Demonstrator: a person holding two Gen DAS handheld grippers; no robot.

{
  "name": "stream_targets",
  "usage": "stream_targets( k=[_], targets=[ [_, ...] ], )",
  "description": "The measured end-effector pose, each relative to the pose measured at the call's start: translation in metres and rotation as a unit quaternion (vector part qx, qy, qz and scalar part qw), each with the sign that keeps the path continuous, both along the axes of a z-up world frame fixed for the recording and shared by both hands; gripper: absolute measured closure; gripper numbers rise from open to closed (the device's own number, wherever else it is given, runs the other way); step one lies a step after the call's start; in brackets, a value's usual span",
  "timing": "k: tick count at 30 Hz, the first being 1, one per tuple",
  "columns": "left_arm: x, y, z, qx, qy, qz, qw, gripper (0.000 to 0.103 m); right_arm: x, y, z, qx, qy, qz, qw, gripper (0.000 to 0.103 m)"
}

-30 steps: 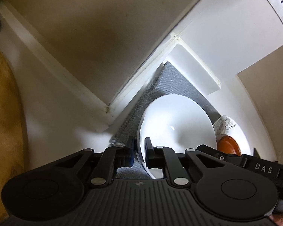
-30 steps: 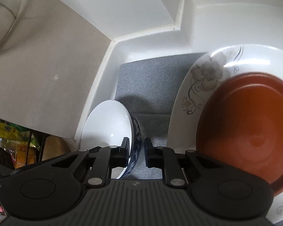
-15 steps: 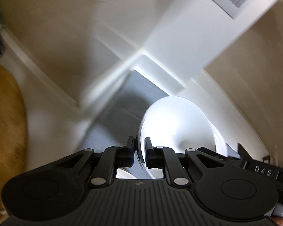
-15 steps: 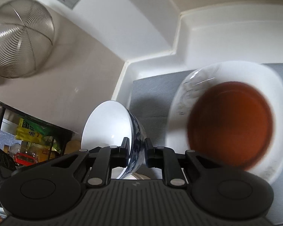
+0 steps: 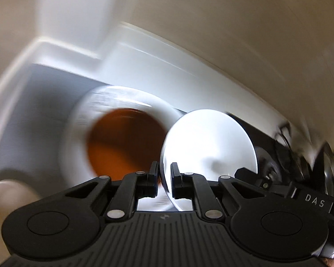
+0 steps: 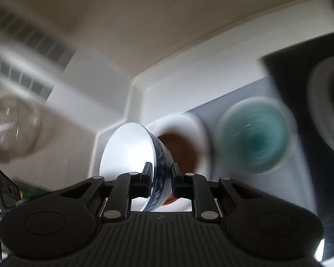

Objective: Organize plates and bowls

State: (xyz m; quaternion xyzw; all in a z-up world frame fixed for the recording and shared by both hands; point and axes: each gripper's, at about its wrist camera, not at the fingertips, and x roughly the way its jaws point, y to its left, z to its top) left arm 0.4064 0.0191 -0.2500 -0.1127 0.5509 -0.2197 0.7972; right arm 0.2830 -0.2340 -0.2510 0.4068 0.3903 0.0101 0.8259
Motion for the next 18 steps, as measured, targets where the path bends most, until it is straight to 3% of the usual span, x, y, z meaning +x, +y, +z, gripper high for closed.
stream_targets(
  k=[5,10,18],
  targets=[
    [0.009,-0.053,-0.011,-0.006,0.022,-0.055,0.9982,0.092,-0.017,-0.048,-0.008,-0.010,0.005,-0.048,0.999,0.084],
    [0.026,-0.083,-0.038,0.013,0.053,-0.061,0.9967,0.092,-0.021,-0.075,-0.034,-0.009,0.019,-0.065,0.998,0.084],
    [0.017,-0.098,-0.032,0.062,0.056,-0.065,0.9944,0.092,-0.016,-0.082,-0.068,0.013,0.028,-0.066,0.997,0.084]
  ],
)
